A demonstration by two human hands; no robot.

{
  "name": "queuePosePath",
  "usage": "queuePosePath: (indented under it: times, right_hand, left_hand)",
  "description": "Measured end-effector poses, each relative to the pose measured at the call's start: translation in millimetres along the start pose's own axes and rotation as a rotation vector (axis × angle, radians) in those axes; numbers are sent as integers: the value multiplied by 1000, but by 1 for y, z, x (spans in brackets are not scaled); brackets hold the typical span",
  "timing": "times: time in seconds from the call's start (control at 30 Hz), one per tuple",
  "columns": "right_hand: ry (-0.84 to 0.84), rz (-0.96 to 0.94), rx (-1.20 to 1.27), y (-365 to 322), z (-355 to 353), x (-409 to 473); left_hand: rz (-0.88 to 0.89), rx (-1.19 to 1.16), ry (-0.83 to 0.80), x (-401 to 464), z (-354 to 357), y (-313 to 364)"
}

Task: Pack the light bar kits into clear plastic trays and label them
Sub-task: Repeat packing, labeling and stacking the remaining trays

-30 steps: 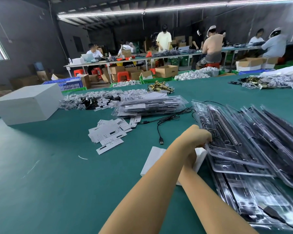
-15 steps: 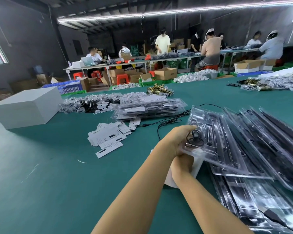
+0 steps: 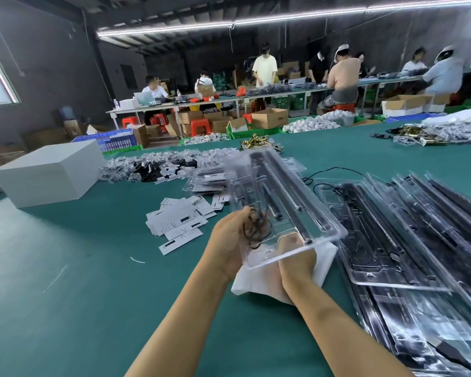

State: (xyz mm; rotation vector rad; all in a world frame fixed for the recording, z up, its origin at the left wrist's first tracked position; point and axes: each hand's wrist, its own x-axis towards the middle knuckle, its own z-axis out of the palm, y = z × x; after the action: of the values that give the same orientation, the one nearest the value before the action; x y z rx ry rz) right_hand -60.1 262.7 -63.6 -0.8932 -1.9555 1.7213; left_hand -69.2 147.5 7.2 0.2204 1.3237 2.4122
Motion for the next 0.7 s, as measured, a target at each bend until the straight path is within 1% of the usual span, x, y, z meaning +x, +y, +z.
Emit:
queuePosePath:
  times: [0.1, 0.17, 0.2, 0.37, 0.43, 0.5, 0.53, 0.6, 0.7]
  right_hand:
    - [-31, -53, -91, -2, 2, 1]
    - [-52, -107, -201, 0, 1, 0]
    - [-53, -119, -213, 1, 2, -1]
    - [-57, -117, -21, 1, 4, 1]
    - [-65, -63, 105, -3, 3, 1]
    - [-142, -13, 276, -7, 2, 1]
    - [-182, -18, 316, -8, 1, 0]
    - [-246, -84, 283, -11, 0, -4]
    - [-348, -248, 137, -16, -1, -14]
  left_hand:
    - [1, -114, -40, -12, -29, -2]
    - [-38, -107, -22, -17, -47, -9]
    - [-58, -105, 0, -19, -55, -13]
    - [-57, -165, 96, -20, -77, -23]
    - [-54, -206, 105, -19, -80, -26]
    - [-46, -238, 111, -17, -81, -27]
    - [-36, -242, 111, -17, -81, -28]
    - [-10, -224, 98, -17, -82, -29]
    - [26, -165, 64, -18, -81, -31]
